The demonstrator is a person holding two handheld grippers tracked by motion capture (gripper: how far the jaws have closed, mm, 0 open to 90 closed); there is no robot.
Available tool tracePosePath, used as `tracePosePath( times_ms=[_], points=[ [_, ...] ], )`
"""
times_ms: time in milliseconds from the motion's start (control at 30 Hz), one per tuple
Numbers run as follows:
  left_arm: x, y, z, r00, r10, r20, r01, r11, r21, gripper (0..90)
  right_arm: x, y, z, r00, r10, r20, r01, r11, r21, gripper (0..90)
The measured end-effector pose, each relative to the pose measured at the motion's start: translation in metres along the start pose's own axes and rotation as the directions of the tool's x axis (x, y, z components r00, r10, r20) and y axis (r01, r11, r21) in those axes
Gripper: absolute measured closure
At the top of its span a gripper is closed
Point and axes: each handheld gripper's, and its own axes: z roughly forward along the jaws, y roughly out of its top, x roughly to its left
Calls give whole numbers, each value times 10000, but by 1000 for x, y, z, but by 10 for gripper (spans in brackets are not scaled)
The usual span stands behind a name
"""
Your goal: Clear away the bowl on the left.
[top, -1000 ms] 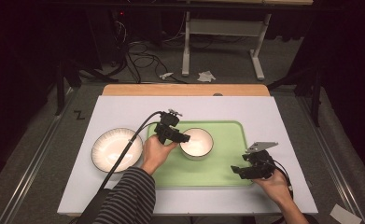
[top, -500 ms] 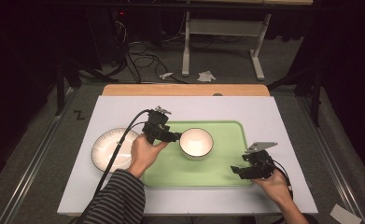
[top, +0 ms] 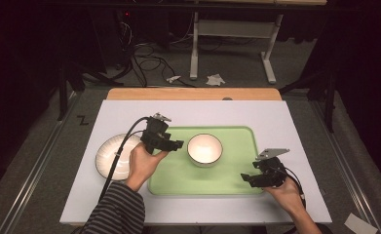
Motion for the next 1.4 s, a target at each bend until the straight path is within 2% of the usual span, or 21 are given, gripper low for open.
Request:
tracePosePath(
  times_ms=[267,433,667,700,733,767,800,833,900,967,1067,1267,1400],
  points=[
    [5,-4,-15,9983,-513,260,514,9987,-12,382,0,0,1,10000,65,-44,-65,10000,6,332],
    [4,-8,-22,9972,-644,375,647,9979,-69,381,0,0,-1,10000,33,-26,-33,10000,5,332],
    [2,-14,-33,9991,-272,335,275,9996,-79,377,0,0,0,10000,40,-65,-40,10000,-21,332],
    [8,-14,-40,9980,563,289,-580,9963,630,377,0,1,0,9999,65,-90,-66,10000,-30,332],
    [8,-15,-41,9978,561,346,-580,9967,570,377,0,1,0,10000,48,-87,-48,10000,-45,332],
    [5,-17,-40,9992,125,368,-130,9998,136,377,-1,1,0,10000,50,-81,-50,10000,-45,332],
    [5,-17,-40,9992,125,368,-130,9998,136,377,-1,1,0,10000,50,-81,-50,10000,-45,332],
    [4,-18,-40,9991,-86,408,89,9999,-70,377,0,1,1,10000,27,-88,-27,10000,21,332],
    [4,-21,-42,9989,-203,429,213,9995,-230,377,0,2,1,10000,19,-97,-19,10000,21,332],
    [3,-23,-43,9976,-511,468,537,9970,-556,376,0,2,1,9999,59,-83,-59,10000,18,332],
    [3,-24,-43,9975,-539,455,569,9962,-663,374,-1,1,1,10000,9,-87,-9,10000,-37,332],
    [4,-29,-47,9974,-529,488,555,9970,-534,374,-1,2,1,10000,28,-76,-28,10000,-11,332],
    [6,-34,-49,9988,-224,429,232,9995,-195,373,0,1,0,9999,42,-112,-43,10000,-81,332]
  ],
)
